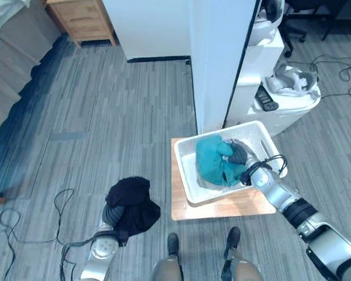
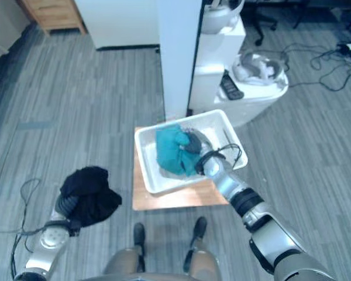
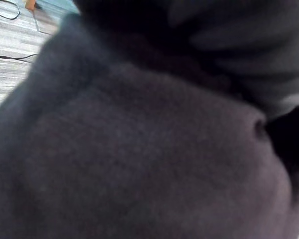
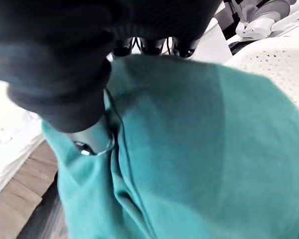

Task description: Tidy up the quilt and then pick up the clothes from the bed and put them into the laundry hamper.

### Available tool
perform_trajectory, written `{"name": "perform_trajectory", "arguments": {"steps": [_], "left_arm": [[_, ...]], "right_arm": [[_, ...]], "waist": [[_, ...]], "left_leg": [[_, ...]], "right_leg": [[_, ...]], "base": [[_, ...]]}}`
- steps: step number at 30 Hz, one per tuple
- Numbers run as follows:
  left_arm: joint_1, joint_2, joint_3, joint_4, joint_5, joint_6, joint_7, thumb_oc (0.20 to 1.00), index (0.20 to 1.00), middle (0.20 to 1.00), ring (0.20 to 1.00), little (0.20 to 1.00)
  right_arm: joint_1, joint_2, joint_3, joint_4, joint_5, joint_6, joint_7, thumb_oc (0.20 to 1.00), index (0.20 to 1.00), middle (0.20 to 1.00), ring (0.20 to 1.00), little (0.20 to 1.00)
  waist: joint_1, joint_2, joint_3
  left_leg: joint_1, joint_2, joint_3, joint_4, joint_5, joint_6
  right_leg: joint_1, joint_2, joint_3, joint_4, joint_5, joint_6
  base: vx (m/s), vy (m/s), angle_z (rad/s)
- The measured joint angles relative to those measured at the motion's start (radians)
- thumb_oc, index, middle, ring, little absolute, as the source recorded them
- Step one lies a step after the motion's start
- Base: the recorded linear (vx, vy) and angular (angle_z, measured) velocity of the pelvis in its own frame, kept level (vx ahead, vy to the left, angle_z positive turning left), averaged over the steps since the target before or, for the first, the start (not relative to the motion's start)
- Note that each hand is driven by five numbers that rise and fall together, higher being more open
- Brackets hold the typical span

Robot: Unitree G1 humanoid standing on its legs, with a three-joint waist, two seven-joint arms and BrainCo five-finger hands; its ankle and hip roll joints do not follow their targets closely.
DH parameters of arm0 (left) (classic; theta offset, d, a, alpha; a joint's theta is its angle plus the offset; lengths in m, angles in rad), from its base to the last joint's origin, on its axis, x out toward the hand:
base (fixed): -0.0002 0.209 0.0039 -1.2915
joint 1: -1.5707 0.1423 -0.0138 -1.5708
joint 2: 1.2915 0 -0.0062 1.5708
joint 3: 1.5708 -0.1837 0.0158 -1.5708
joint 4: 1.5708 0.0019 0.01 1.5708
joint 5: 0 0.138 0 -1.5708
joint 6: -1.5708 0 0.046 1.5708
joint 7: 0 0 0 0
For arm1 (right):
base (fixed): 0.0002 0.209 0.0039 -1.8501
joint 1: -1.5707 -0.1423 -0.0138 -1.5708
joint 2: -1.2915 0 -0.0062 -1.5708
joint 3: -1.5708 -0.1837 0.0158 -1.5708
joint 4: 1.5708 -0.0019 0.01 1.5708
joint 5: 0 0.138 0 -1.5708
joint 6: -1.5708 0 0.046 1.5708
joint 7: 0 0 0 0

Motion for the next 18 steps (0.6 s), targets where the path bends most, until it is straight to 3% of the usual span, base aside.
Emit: {"name": "perform_trajectory", "arguments": {"steps": [2, 4, 10, 11, 15, 17, 18], "left_arm": [[-0.006, 0.010, 0.008, -0.082, -0.018, -0.004, 0.002, 0.200, 0.200, 0.200, 0.200, 0.200], [-0.019, 0.024, 0.021, -0.149, -0.031, -0.047, 0.013, 0.200, 0.200, 0.200, 0.200, 0.200], [-0.118, 0.109, 0.021, -0.196, -0.062, -0.084, 0.017, 0.200, 0.200, 0.200, 0.200, 0.200], [-0.143, 0.116, 0.015, -0.207, -0.062, -0.087, 0.017, 0.200, 0.200, 0.200, 0.200, 0.200], [-0.201, 0.138, -0.012, -0.324, -0.067, -0.092, 0.025, 0.200, 0.200, 0.200, 0.200, 0.200], [-0.245, 0.135, -0.041, -0.348, -0.068, -0.093, 0.025, 0.200, 0.200, 0.200, 0.200, 0.200], [-0.249, 0.137, -0.044, -0.350, -0.068, -0.093, 0.022, 0.200, 0.200, 0.200, 0.200, 0.200]], "right_arm": [[0.060, -0.037, 0.004, -0.059, -0.047, -0.008, 0.019, 1.000, 1.000, 1.000, 1.000, 1.000], [0.143, -0.066, -0.027, -0.123, -0.082, -0.016, 0.020, 1.000, 1.000, 1.000, 1.000, 1.000], [0.284, -0.076, -0.120, -0.245, -0.108, -0.054, 0.020, 1.000, 1.000, 1.000, 1.000, 1.000], [0.307, -0.092, -0.130, -0.266, -0.108, -0.061, 0.021, 1.000, 1.000, 1.000, 1.000, 1.000], [0.432, -0.120, -0.218, -0.364, -0.110, -0.085, 0.020, 1.000, 1.000, 1.000, 1.000, 1.000], [0.496, -0.132, -0.257, -0.368, -0.110, -0.093, 0.021, 1.000, 1.000, 1.000, 1.000, 1.000], [0.508, -0.133, -0.258, -0.369, -0.109, -0.091, 0.020, 1.000, 1.000, 1.000, 1.000, 1.000]], "waist": [[-0.005, -0.004, 0.003], [-0.010, -0.005, 0.015], [-0.082, -0.024, 0.026], [-0.111, -0.036, 0.026], [-0.140, -0.041, 0.022], [-0.190, -0.042, 0.016], [-0.195, -0.039, 0.013]], "left_leg": [[0.002, 0.006, -0.007, -0.001, 0.002, -0.002], [0.022, 0.009, -0.008, -0.003, 0.002, -0.003], [0.076, 0.014, 0.030, -0.004, -0.005, -0.009], [0.096, 0.013, 0.046, -0.003, -0.011, -0.015], [0.122, 0.025, 0.085, -0.005, -0.016, -0.017], [0.146, 0.030, 0.116, -0.005, -0.029, -0.024], [0.148, 0.034, 0.123, -0.005, -0.030, -0.024]], "right_leg": [[0.007, 0.006, -0.006, 0.000, 0.000, 0.000], [0.030, 0.009, -0.004, 0.000, 0.000, 0.000], [0.062, 0.016, 0.035, -0.005, -0.008, 0.006], [0.061, 0.024, 0.051, -0.005, -0.019, 0.011], [0.069, 0.033, 0.080, -0.006, -0.020, 0.009], [0.071, 0.045, 0.113, -0.006, -0.021, 0.008], [0.070, 0.047, 0.119, -0.005, -0.021, 0.007]], "base": [[0.02, -0.020, 0.11], [0.01, -0.002, 0.03], [0.05, 0.007, -0.21], [0.08, 0.010, -0.29], [0.07, -0.002, -0.31], [0.09, 0.015, -0.41], [0.07, 0.016, -0.50]]}}
